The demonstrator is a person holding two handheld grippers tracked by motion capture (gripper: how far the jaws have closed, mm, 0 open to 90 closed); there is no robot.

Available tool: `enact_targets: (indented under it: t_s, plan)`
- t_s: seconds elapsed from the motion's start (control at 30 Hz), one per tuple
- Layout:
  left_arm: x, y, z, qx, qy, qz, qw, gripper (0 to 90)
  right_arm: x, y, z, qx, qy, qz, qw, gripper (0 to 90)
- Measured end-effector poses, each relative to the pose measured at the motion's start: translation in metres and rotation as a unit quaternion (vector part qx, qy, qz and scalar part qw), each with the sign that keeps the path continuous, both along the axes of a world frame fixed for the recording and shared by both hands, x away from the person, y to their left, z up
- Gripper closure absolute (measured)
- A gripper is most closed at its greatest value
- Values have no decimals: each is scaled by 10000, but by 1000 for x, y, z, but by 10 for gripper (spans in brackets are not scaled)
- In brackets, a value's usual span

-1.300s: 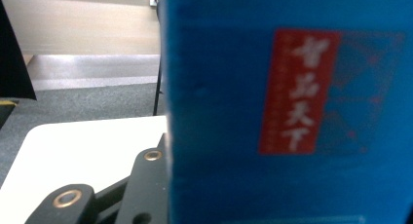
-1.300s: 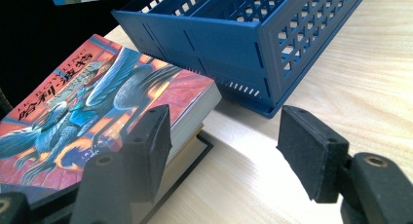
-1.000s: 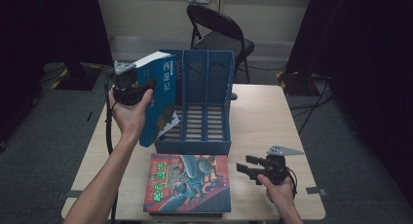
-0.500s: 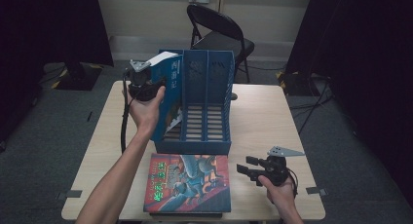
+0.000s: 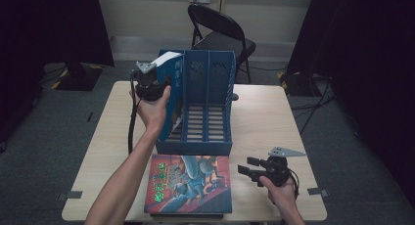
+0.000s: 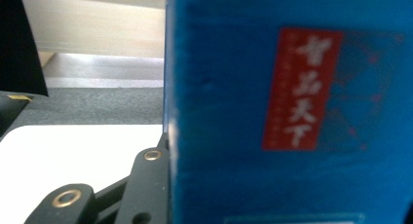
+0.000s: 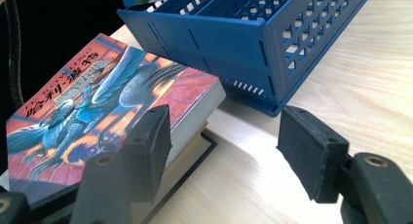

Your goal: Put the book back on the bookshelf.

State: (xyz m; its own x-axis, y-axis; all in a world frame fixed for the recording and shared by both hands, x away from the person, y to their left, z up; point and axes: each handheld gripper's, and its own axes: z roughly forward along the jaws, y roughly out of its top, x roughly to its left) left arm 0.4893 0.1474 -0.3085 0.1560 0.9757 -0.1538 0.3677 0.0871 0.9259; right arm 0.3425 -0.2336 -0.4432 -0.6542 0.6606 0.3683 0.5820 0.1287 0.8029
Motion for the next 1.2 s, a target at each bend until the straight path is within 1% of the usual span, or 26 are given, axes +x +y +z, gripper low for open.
enact_targets:
  t_s: [0.07,0.1,0.13,0.17,0.23,0.27,0.3,0.33,0.4,0.43,0.47,0.57,0.6,0.63,0.67,0.7,0.77,0.87,0.97,1.07,1.1,1.2]
  plan:
    - [0,-3,-4,-4,4,44,10000,611,0,0,0,2,-5,14,10000,364]
    - [0,-4,-7,-55,-20,52,10000,611,1,1,-1,-14,-5,23,10000,364]
    - [-1,-3,-10,-107,-40,21,9999,611,1,1,-1,-23,-6,25,10000,364]
    - [-1,-4,-13,-109,-55,11,9999,611,0,1,-1,-34,-8,34,10000,364]
    - [-2,-5,-16,-52,-53,13,10000,611,1,2,-1,-25,6,58,10000,364]
    - [-2,-5,-17,-35,-64,-27,10000,610,1,2,-2,-34,7,65,10000,364]
    - [-2,-4,-20,-50,-95,-106,9999,608,1,2,-2,-24,23,65,10000,364]
    - [-3,-3,-21,-70,-105,-130,9998,608,2,3,-2,-14,17,87,10000,364]
    - [-5,-2,-22,-133,-121,-91,9998,607,2,3,-2,-20,16,99,9999,364]
    - [-6,-1,-23,-127,-111,-115,9998,607,2,3,-2,-25,21,93,10000,364]
    - [-7,-1,-23,-124,-143,-126,9997,606,2,2,-3,-38,22,98,9999,364]
    - [-10,-2,-26,11,-142,-158,9998,602,2,3,-3,-37,12,105,9999,364]
    - [-10,-2,-29,25,-77,-164,9998,599,2,3,-3,-45,25,99,9999,364]
    - [-9,-1,-32,-27,50,-206,9998,598,2,4,-3,-56,31,106,9999,364]
    - [-11,1,-36,-183,36,-225,9996,595,2,4,-3,-68,31,116,9999,364]
    - [-14,1,-36,-97,-23,-154,9998,593,2,5,-3,-69,28,122,9999,364]
    - [-15,2,-35,-76,28,-227,9997,596,2,5,-3,-76,22,125,9999,364]
    - [-17,4,-35,-131,72,-271,9995,593,2,6,-3,-98,24,131,9999,364]
    - [-22,5,-35,-13,63,-384,9992,588,2,5,-3,-102,17,138,9999,364]
    - [-28,4,-33,48,58,-422,9991,581,2,5,-4,-120,26,120,9999,364]
    - [-31,4,-32,53,8,-439,9990,579,2,6,-4,-120,33,117,9999,364]
    - [-37,6,-29,9,-51,-494,9988,561,1,6,-3,-129,12,127,9998,364]
